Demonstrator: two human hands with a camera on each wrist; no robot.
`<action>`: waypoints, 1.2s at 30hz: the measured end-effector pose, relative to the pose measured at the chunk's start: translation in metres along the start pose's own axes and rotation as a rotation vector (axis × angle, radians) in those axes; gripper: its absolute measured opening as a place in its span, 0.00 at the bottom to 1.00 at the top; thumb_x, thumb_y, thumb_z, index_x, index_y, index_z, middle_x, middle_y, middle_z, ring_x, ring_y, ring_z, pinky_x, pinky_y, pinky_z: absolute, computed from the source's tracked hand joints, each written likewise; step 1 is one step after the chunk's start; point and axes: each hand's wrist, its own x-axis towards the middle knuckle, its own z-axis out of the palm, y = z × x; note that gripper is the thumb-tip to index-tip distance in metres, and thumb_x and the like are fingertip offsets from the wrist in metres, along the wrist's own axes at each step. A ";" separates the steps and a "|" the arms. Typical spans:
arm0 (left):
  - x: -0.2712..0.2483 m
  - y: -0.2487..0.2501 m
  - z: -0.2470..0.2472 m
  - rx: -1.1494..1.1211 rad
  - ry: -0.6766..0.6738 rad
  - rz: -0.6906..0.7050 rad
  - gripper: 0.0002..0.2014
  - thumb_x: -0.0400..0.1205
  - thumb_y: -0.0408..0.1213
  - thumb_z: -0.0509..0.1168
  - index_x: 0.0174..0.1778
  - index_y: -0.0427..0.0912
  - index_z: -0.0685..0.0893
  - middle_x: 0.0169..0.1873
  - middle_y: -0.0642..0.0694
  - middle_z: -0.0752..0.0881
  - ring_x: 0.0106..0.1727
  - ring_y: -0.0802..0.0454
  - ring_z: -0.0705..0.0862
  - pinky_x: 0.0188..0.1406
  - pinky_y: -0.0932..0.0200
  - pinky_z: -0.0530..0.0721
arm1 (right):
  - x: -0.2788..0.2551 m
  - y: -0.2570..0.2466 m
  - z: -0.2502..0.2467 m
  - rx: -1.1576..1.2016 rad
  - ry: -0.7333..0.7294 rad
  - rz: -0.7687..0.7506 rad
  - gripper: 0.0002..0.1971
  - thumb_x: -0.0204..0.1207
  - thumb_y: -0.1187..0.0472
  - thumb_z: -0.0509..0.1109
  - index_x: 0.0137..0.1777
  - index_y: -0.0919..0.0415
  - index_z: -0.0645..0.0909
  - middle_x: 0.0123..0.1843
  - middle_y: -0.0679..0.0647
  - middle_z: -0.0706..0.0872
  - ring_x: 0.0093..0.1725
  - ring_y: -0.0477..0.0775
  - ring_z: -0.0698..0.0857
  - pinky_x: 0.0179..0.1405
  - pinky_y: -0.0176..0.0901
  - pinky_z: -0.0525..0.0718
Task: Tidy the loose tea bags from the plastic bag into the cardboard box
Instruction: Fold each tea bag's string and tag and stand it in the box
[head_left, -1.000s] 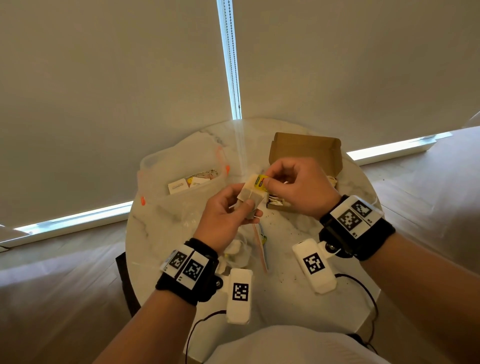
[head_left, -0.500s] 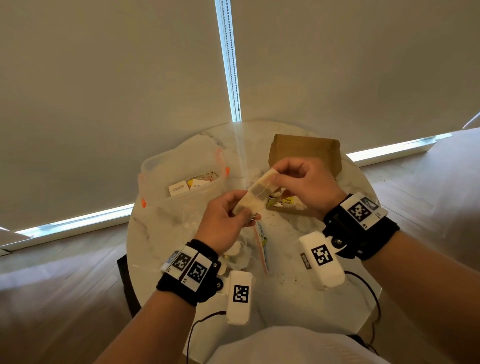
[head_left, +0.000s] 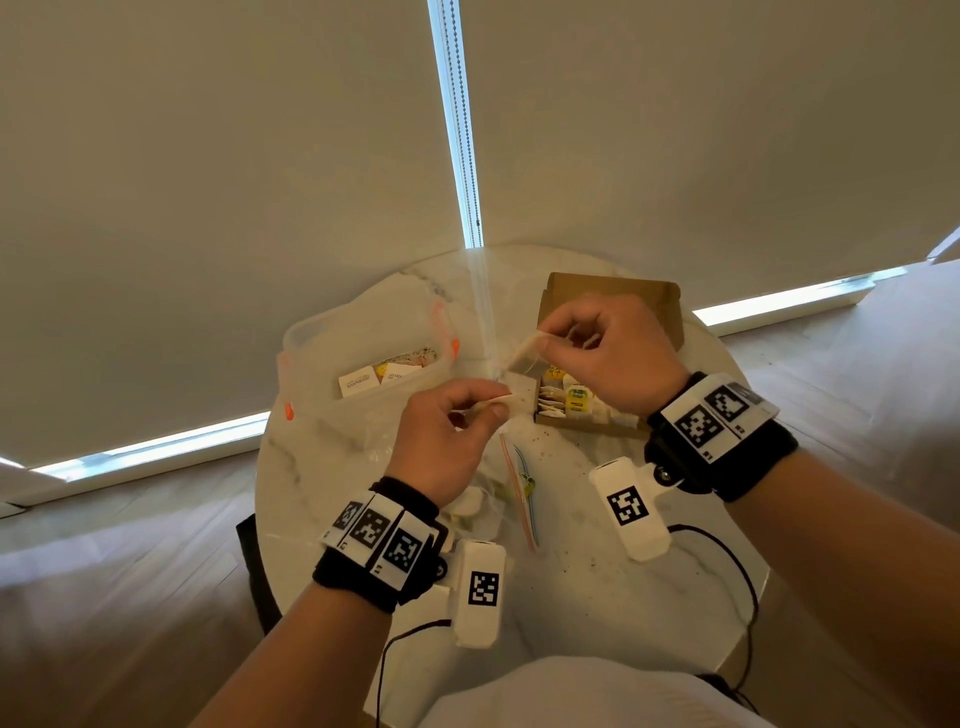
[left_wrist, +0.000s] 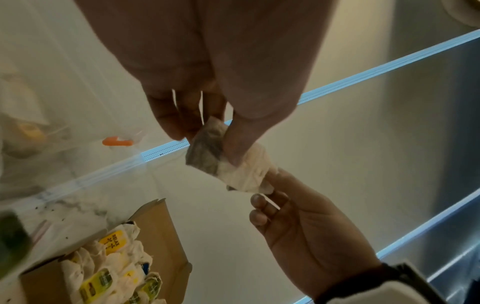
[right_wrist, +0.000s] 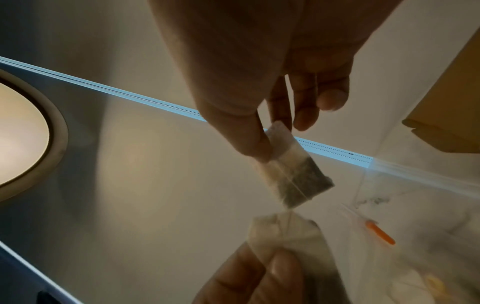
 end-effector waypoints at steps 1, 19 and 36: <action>0.001 0.000 0.000 0.016 0.006 0.021 0.06 0.79 0.34 0.75 0.45 0.52 0.92 0.55 0.58 0.86 0.54 0.62 0.85 0.48 0.68 0.82 | 0.001 -0.004 0.001 -0.022 -0.027 -0.020 0.03 0.75 0.56 0.76 0.43 0.45 0.87 0.40 0.41 0.85 0.36 0.44 0.81 0.34 0.29 0.76; 0.010 0.018 -0.012 -0.152 0.059 0.052 0.06 0.78 0.39 0.76 0.48 0.55 0.91 0.46 0.55 0.93 0.51 0.54 0.90 0.51 0.56 0.88 | -0.010 -0.008 0.016 0.347 -0.037 -0.042 0.03 0.73 0.67 0.78 0.44 0.66 0.87 0.38 0.55 0.90 0.36 0.48 0.88 0.37 0.34 0.85; 0.033 0.039 -0.024 -0.170 0.066 0.181 0.09 0.76 0.29 0.75 0.40 0.50 0.91 0.34 0.55 0.92 0.36 0.52 0.90 0.39 0.58 0.91 | -0.016 0.020 0.032 0.425 -0.277 0.071 0.14 0.74 0.70 0.76 0.59 0.61 0.86 0.55 0.55 0.91 0.55 0.47 0.90 0.55 0.40 0.88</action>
